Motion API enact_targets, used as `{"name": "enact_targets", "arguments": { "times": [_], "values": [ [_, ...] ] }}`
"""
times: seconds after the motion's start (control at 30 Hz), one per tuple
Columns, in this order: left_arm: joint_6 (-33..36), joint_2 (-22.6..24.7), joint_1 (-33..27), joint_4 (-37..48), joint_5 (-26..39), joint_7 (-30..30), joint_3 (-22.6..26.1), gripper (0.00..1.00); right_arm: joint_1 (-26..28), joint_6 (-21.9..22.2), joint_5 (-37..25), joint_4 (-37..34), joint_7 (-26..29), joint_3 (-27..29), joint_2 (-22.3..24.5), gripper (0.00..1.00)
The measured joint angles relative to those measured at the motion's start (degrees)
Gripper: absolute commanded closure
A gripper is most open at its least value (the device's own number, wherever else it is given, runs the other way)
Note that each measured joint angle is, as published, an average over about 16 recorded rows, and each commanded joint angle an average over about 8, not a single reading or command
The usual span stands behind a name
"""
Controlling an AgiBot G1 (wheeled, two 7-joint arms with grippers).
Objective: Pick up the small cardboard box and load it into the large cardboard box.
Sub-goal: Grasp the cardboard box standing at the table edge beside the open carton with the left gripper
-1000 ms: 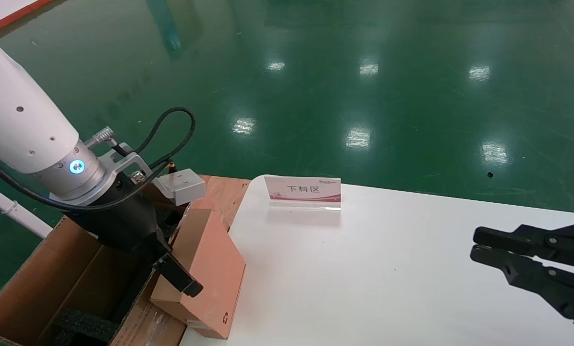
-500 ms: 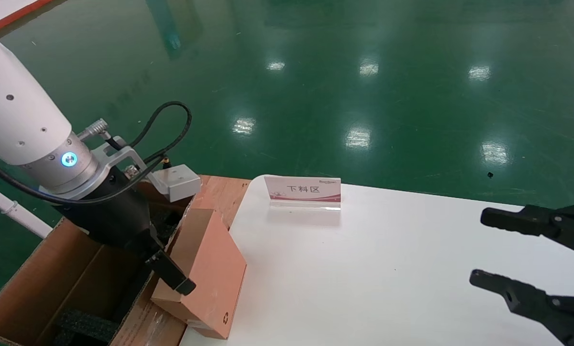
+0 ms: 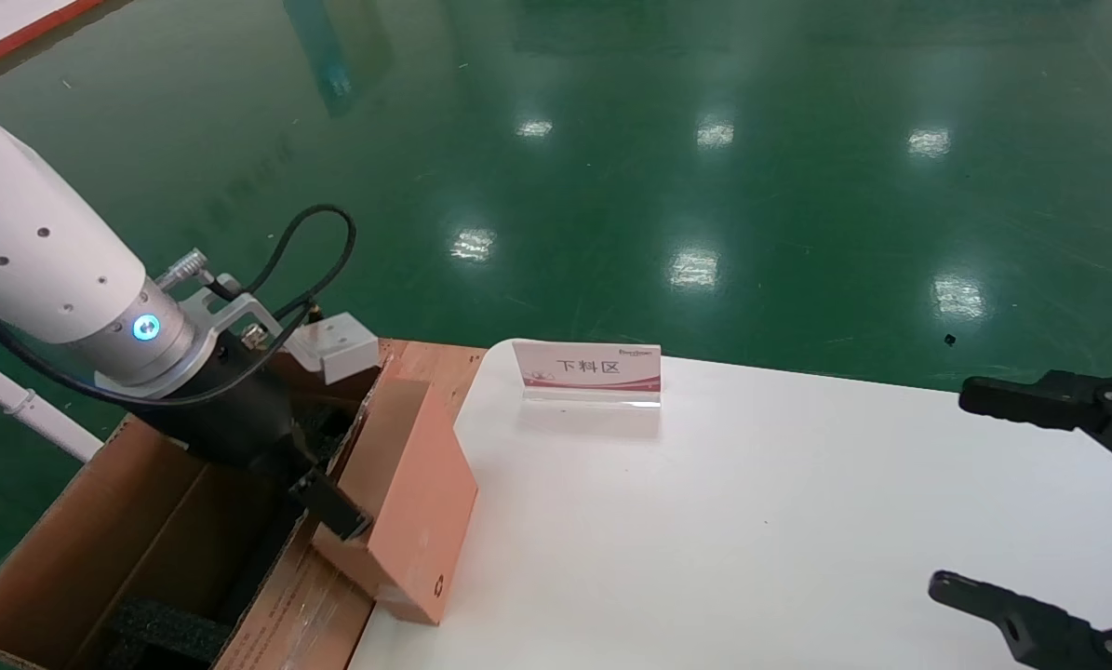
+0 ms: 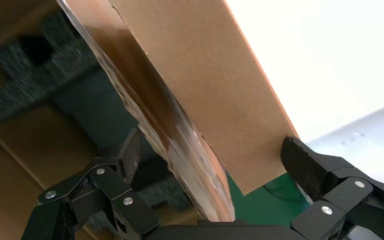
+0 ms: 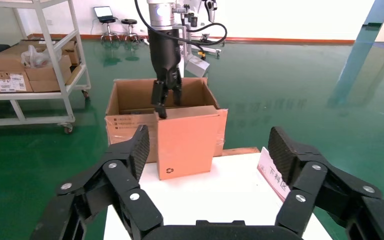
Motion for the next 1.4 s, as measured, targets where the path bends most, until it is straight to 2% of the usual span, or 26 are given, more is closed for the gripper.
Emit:
{"name": "enact_targets", "arguments": {
  "times": [0.6,1.4],
  "values": [
    [-3.96,-2.25,-2.34,-0.24,0.75,2.89,-2.24,0.00,0.01,0.03,0.04,0.00,-0.03,-0.06,0.03,0.00],
    [-10.44,-3.09,3.80,-0.04,0.88,4.00,-1.03,0.00,0.03,0.07,0.10,0.00,-0.07,-0.15,0.06,0.00]
  ]
}}
